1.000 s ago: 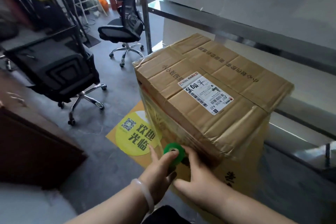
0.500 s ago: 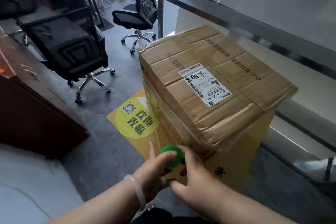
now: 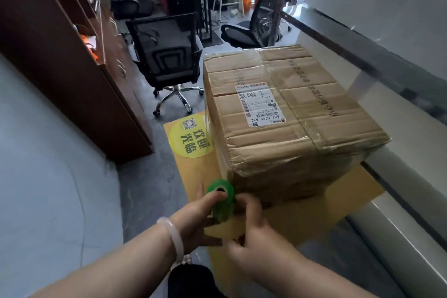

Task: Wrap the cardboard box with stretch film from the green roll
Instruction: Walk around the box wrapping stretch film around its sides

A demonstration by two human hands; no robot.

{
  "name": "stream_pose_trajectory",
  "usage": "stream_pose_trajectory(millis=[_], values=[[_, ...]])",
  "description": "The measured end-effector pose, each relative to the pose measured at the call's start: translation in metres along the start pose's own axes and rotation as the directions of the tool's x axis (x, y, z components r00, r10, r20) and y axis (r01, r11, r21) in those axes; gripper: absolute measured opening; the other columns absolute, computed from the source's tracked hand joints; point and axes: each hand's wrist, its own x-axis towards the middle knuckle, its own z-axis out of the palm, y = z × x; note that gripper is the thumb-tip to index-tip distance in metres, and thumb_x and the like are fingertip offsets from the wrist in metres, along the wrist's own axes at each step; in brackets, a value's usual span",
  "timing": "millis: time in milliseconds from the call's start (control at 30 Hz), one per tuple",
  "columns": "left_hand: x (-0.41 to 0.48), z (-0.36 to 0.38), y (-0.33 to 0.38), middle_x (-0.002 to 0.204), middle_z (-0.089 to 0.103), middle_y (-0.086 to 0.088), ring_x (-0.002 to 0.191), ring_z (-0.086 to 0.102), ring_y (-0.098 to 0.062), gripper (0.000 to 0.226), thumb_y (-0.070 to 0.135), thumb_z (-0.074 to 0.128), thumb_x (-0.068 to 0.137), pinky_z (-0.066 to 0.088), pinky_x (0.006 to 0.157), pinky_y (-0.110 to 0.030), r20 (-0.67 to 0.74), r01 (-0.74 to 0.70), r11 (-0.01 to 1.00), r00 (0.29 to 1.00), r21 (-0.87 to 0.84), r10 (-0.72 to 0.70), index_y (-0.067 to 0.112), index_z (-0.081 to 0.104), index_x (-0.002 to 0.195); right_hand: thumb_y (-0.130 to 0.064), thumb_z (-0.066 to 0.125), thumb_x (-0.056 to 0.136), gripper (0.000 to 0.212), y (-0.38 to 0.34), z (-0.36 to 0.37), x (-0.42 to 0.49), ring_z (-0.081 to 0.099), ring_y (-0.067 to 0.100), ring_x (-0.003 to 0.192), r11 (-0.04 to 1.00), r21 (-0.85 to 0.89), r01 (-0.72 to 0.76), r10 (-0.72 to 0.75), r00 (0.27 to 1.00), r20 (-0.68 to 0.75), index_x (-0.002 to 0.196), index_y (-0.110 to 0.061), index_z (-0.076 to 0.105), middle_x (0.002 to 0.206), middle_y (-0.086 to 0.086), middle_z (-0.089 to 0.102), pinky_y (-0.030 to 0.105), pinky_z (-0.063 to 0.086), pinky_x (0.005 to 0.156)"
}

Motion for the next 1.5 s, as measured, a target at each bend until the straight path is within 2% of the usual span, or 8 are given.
stream_pose_trajectory(millis=[233,400,667,833,967,1167,1333,1500], values=[[-0.002,0.028,-0.016,0.136,0.059,-0.007,0.119,0.060,-0.029,0.127,0.047,0.084,0.048,0.045,0.096,-0.068,0.046,0.026,1.000,0.999,-0.004,-0.026,0.040,0.016,0.155,-0.026,0.066,0.081,0.069,0.021,-0.023,-0.003,0.046,0.011,0.113,0.981,0.113,0.160,-0.148,0.983,-0.111,0.136,-0.037,0.024,0.132,-0.004,0.033,0.018,0.036,0.091],[0.006,0.049,-0.027,0.122,0.065,-0.003,0.091,0.061,-0.021,0.113,0.047,0.078,0.042,0.049,0.079,-0.045,0.087,0.048,0.998,0.995,-0.029,-0.045,0.040,0.036,0.146,-0.023,0.070,0.078,0.056,0.046,-0.022,0.009,0.059,0.011,0.094,0.963,0.265,0.050,-0.029,0.996,-0.081,0.104,-0.043,0.025,0.108,-0.003,0.056,0.020,0.046,0.075],[0.016,0.075,-0.049,0.124,0.069,-0.003,0.105,0.064,-0.022,0.111,0.049,0.076,0.043,0.054,0.071,-0.037,0.065,0.035,0.994,0.997,-0.099,-0.029,0.040,0.033,0.145,-0.031,0.085,0.053,0.064,0.070,-0.034,0.013,0.059,0.003,0.103,0.963,0.223,0.152,-0.123,0.983,-0.139,0.106,-0.048,0.055,0.112,-0.016,0.056,0.025,0.051,0.086],[0.020,0.100,-0.054,0.123,0.069,-0.006,0.104,0.065,-0.026,0.111,0.042,0.078,0.042,0.054,0.072,-0.038,-0.015,-0.026,0.983,1.000,-0.182,0.024,0.045,0.032,0.143,-0.052,0.076,0.044,0.073,0.089,-0.061,0.013,0.051,-0.001,0.115,0.973,0.186,0.136,-0.148,0.988,0.053,0.108,-0.052,0.040,0.126,-0.022,0.046,0.022,0.045,0.100],[0.031,0.129,-0.057,0.129,0.063,-0.013,0.112,0.063,-0.036,0.116,0.033,0.082,0.044,0.056,0.084,-0.052,-0.130,-0.080,0.926,0.991,-0.370,0.034,0.050,0.028,0.145,-0.032,0.086,0.060,0.072,0.113,-0.089,0.027,0.053,-0.001,0.112,0.971,0.185,0.151,-0.191,0.956,0.222,0.112,-0.045,0.038,0.123,-0.013,0.054,0.026,0.047,0.098],[0.041,0.197,-0.057,0.141,0.051,-0.010,0.118,0.056,-0.040,0.105,0.026,0.077,0.068,0.057,0.068,-0.046,-0.296,-0.231,0.770,0.954,-0.595,0.057,0.052,0.016,0.149,-0.028,0.084,0.067,0.075,0.148,-0.142,0.041,0.044,-0.019,0.107,0.925,0.049,0.376,-0.363,0.838,0.407,0.116,-0.056,0.034,0.125,-0.018,0.043,0.001,0.035,0.085],[0.046,0.245,-0.058,0.139,0.054,-0.014,0.114,0.060,-0.037,0.087,0.026,0.068,0.087,0.054,0.083,-0.048,-0.361,-0.289,0.669,0.932,-0.685,0.033,0.046,0.015,0.153,-0.045,0.079,0.056,0.084,0.168,-0.165,0.043,0.046,0.003,0.121,0.928,0.035,0.372,-0.346,0.823,0.450,0.122,-0.047,0.028,0.131,-0.016,0.046,0.023,0.042,0.101],[0.046,0.273,-0.057,0.128,0.061,-0.011,0.113,0.061,-0.035,0.089,0.025,0.071,0.086,0.043,0.106,-0.053,-0.474,-0.383,0.630,0.880,-0.676,0.026,0.045,0.017,0.154,-0.036,0.083,0.067,0.090,0.182,-0.178,0.031,0.039,-0.025,0.109,0.878,0.035,0.478,-0.441,0.777,0.450,0.129,-0.049,0.018,0.124,-0.031,0.038,-0.001,0.034,0.088]])
